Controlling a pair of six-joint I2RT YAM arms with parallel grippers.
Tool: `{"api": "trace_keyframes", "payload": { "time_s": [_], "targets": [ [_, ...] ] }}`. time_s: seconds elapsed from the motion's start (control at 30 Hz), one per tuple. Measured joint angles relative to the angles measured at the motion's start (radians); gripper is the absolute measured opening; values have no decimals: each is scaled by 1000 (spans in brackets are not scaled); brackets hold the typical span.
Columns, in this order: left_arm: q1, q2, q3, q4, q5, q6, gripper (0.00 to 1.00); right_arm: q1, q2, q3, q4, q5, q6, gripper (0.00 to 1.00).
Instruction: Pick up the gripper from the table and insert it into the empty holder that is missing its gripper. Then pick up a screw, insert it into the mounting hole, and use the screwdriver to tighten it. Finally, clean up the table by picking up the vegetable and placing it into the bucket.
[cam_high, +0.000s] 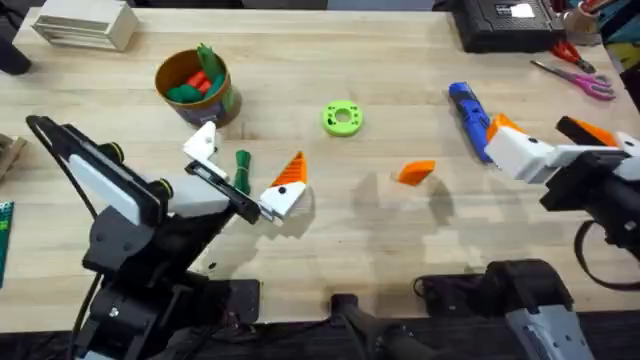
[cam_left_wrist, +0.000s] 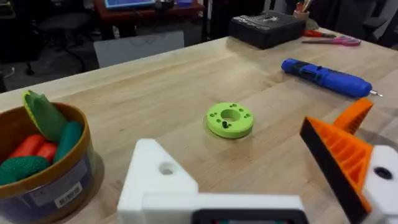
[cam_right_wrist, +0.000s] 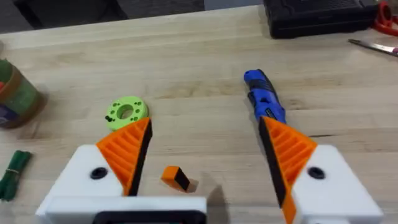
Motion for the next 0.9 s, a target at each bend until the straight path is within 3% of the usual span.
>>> {"api": "trace_keyframes", "payload": {
  "time_s": [0.7,0.8,0.9],
  "targets": [
    [0,0,0,0,1,0,987,0,0,0,0,0,3,990],
    [0,0,0,1,31,0,987,0,0,0,3,0,3,990],
    [0,0,0,2,109,0,987,0,0,0,2,0,3,990]
  ]
}}
